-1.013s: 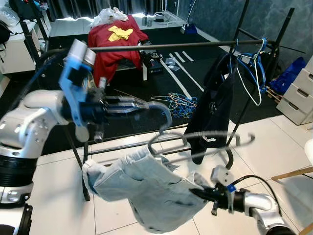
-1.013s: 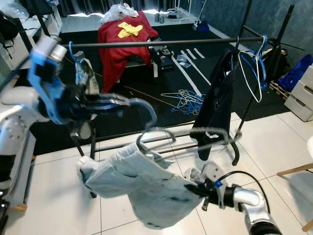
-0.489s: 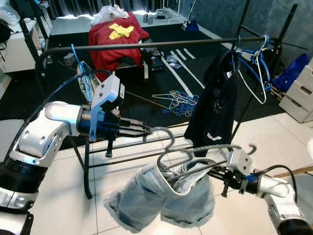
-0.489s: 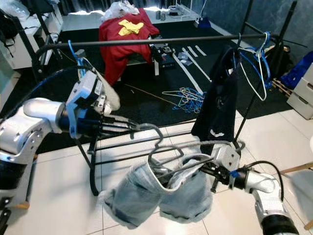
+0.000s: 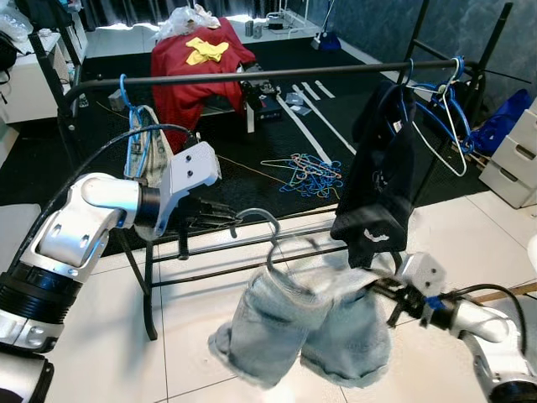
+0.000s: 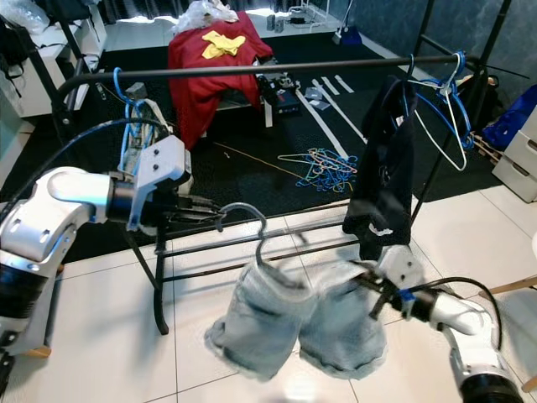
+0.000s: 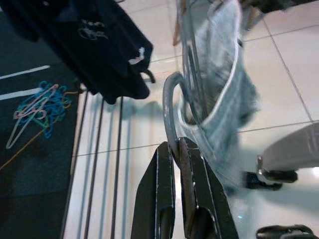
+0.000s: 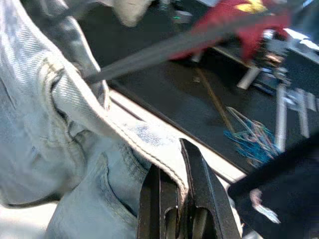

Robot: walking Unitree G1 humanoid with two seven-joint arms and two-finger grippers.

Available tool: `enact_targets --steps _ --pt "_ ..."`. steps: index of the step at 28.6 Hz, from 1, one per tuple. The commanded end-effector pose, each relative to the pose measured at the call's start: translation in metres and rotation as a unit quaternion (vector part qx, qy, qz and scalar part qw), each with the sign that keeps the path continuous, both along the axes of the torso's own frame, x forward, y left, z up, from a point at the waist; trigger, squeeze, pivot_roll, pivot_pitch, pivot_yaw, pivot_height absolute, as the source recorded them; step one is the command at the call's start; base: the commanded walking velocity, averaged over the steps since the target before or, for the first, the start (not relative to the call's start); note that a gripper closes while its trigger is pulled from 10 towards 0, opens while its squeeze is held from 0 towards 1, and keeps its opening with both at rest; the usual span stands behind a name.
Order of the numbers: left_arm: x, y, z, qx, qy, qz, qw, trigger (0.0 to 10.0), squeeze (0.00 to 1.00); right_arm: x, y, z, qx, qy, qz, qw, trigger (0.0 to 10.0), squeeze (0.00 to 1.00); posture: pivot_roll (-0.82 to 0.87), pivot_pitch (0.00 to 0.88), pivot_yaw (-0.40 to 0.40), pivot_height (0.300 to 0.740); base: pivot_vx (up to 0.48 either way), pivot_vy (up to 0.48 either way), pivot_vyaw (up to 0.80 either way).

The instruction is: Hang hanger

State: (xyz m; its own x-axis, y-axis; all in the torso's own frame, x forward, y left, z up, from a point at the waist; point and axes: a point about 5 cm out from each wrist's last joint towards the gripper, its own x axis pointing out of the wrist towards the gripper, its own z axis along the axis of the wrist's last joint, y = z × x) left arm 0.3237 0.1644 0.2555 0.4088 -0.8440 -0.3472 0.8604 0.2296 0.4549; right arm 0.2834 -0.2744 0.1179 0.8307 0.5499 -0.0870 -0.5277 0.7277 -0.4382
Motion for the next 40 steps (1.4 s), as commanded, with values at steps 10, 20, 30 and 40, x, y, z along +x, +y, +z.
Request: enact_targets --steps 10,20,30,40 --pt "-0.005 0.022 0.002 0.036 0.002 0.002 0.999 0.0 0.00 0.006 -0.026 0.026 0.048 -0.098 -0.128 0.986 0.0 0.00 -0.16 0.109 -0.009 0.740 0.000 0.000 0.00" --pt "-0.002 0.008 -0.009 0.040 -0.003 0.001 0.999 0.0 0.00 0.006 0.013 0.023 0.034 -0.103 -0.017 0.994 0.0 0.00 -0.17 0.094 -0.008 0.740 0.000 0.000 0.00" --pt "0.007 0.021 0.012 0.110 -0.062 0.028 0.992 0.0 0.00 0.003 0.053 -0.016 0.072 -0.041 0.015 0.996 3.3 0.00 -0.16 0.073 -0.009 0.740 0.000 0.000 0.00" --pt "0.009 0.036 0.031 0.226 -0.088 0.048 0.969 0.0 0.00 0.006 0.091 -0.039 0.081 0.006 0.059 0.995 10.0 0.00 -0.13 0.070 0.000 0.740 0.000 0.000 0.00"
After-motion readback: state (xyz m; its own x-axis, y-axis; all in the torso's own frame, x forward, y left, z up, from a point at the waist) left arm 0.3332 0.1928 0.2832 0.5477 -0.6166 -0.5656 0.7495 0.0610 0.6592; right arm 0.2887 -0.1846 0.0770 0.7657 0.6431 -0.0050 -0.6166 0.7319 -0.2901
